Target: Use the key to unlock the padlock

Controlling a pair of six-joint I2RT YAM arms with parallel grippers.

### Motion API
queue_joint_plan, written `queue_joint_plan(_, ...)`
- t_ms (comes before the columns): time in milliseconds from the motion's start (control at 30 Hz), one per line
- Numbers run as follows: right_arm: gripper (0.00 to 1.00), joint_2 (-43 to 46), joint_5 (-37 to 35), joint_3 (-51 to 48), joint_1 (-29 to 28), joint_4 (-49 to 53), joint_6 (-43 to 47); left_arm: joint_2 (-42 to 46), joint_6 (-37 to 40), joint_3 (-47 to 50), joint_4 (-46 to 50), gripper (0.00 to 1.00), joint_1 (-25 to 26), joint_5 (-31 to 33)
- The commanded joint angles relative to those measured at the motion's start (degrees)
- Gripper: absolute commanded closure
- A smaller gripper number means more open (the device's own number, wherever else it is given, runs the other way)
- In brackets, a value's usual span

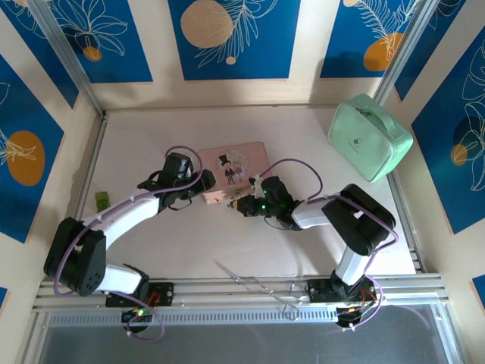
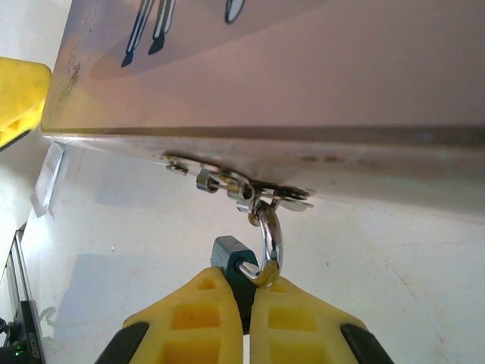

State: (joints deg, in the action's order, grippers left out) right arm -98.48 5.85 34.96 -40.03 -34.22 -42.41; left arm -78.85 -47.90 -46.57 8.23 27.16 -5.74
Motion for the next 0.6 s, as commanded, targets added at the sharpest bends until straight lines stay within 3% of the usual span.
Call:
queue_joint_plan(0,1.0,-2.13,1.54,-0.42,-0.14,3.42,-2.23,1.9,-0.16,2.02,-1.78,0.24,1.2,0.2)
queue_joint_plan(233,1.0,-1.89,1.45,-0.85,-0.13,2.97,-2.38,2.72,-2.14,2.68,-0.56,0.17,2.76,3.29)
queue_joint_plan(567,1.0,-2.03,1.62,-1.38,0.23,1.87,-2.85,-1.0,-5.42,1.57,-0.47,0.29,2.99,3.58)
